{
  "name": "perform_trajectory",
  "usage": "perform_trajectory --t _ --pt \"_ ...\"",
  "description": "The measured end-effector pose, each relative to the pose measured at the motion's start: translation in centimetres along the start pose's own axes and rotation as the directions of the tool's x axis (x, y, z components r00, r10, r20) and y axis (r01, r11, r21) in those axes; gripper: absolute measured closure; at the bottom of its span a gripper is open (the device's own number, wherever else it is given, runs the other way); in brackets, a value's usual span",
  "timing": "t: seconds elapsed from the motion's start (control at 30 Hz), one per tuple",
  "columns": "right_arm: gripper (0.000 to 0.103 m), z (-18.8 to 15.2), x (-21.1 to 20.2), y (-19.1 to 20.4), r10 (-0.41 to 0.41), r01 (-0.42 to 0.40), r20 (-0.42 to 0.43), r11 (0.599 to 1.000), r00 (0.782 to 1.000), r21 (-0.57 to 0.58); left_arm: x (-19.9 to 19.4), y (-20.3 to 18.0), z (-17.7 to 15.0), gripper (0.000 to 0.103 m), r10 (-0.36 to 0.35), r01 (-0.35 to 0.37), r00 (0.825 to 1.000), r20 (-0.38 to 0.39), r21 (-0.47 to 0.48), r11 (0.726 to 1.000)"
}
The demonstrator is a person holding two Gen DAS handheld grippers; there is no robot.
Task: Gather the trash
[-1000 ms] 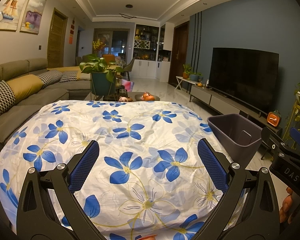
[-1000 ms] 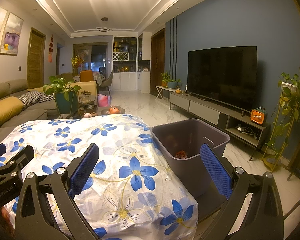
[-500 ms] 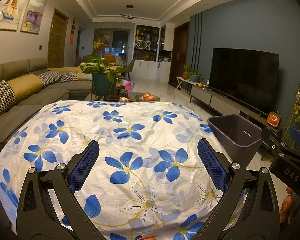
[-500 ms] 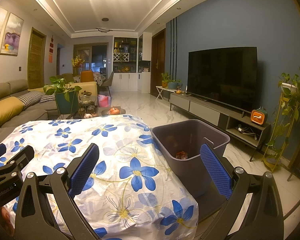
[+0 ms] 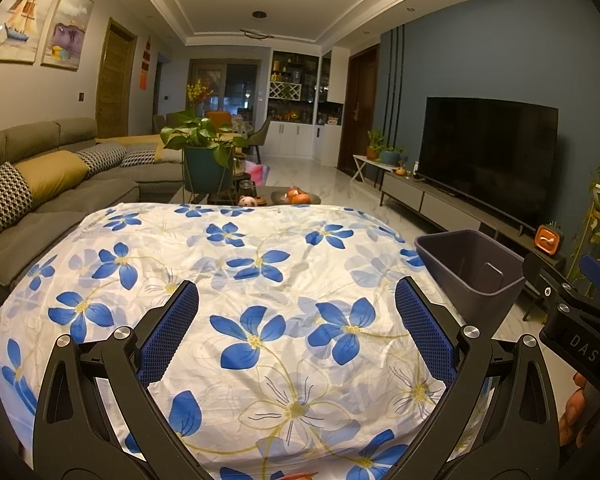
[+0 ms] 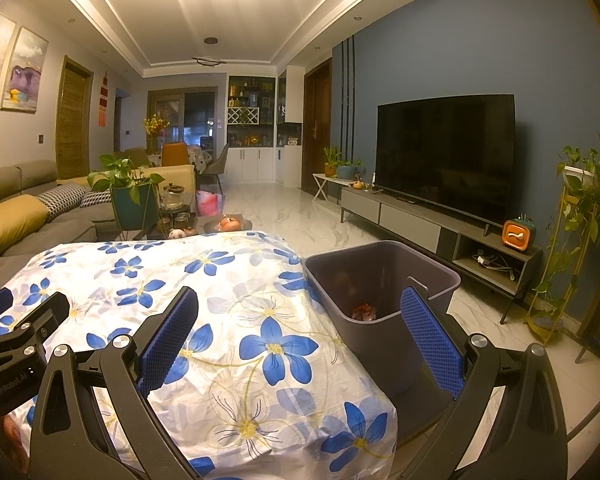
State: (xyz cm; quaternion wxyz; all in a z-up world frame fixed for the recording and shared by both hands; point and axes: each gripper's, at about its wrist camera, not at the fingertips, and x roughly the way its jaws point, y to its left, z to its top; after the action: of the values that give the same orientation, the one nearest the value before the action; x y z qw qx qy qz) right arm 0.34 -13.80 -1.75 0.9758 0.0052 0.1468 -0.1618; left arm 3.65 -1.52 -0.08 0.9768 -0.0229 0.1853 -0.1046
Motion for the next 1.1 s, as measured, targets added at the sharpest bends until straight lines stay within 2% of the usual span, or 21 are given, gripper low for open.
perform_trajectory --t 0.1,0.27,1.1 --pt "0.006 -0.01 -0.01 -0.02 0.000 0.000 0.000 1.000 1.000 0.000 -0.03 -0.12 0.18 0.007 -0.001 0.001 1.000 0.004 0.007 1.000" --pt "0.006 -0.01 0.04 0.00 0.001 -0.001 0.001 1.000 1.000 0.000 0.33 -0.36 0.30 0.019 -0.005 0.005 1.000 -0.004 0.016 1.000" --pt "0.006 0.35 0.03 0.21 0.006 -0.006 0.005 1.000 1.000 0.003 0.88 -0.43 0.24 0.019 -0.011 0.011 1.000 0.003 0.018 1.000"
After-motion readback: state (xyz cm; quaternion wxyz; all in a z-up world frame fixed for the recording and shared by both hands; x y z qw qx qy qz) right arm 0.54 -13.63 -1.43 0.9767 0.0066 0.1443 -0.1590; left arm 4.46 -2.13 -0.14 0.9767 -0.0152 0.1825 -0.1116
